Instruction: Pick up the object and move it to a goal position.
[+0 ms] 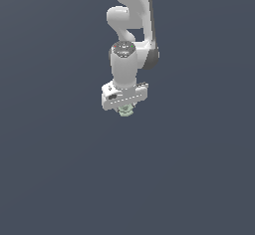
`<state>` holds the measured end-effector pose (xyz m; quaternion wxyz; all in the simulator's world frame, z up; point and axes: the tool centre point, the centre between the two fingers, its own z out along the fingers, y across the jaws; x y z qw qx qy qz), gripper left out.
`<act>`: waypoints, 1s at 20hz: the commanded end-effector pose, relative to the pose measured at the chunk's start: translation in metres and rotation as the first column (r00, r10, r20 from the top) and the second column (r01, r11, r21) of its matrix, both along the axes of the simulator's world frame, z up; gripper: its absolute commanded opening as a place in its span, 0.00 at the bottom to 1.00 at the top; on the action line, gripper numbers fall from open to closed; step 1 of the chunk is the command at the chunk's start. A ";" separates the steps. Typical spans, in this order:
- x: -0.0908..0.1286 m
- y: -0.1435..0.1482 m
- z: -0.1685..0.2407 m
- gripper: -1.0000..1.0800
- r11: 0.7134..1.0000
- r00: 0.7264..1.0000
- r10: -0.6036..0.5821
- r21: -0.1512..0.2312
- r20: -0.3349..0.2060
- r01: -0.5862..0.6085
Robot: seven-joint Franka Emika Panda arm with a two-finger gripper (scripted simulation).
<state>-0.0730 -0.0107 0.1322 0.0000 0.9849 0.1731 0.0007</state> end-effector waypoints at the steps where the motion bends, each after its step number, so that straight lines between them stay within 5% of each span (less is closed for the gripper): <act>1: 0.002 -0.004 0.025 0.00 1.000 1.000 0.000 0.001 0.000 0.000; 20: 0.022 -0.037 0.219 0.00 1.000 1.000 0.000 0.001 -0.001 0.000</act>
